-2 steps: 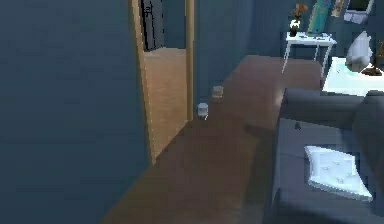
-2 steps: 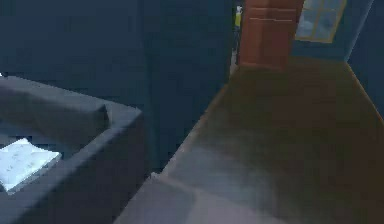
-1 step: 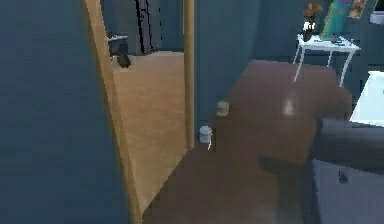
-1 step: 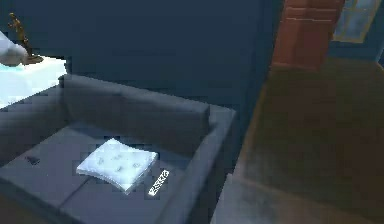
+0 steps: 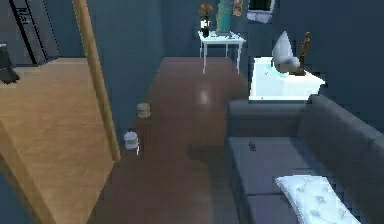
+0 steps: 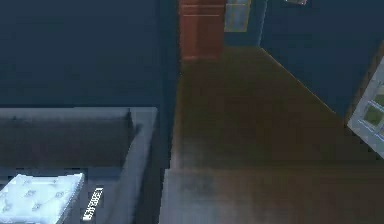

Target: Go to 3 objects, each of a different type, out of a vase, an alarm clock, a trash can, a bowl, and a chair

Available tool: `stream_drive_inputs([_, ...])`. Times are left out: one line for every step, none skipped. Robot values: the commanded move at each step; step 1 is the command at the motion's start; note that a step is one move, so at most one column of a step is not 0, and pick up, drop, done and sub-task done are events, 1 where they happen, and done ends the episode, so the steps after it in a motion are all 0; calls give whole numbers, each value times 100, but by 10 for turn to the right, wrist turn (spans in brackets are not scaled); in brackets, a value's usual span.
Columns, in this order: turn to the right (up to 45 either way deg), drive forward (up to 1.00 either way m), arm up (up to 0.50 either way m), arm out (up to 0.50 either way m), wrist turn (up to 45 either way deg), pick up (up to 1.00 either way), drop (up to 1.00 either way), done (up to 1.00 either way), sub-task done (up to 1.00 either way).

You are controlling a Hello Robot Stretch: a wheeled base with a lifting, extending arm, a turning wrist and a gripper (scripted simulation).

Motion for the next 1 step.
stream_drive_inputs([0, 100, 0, 0, 0, 0, 0, 0, 0])
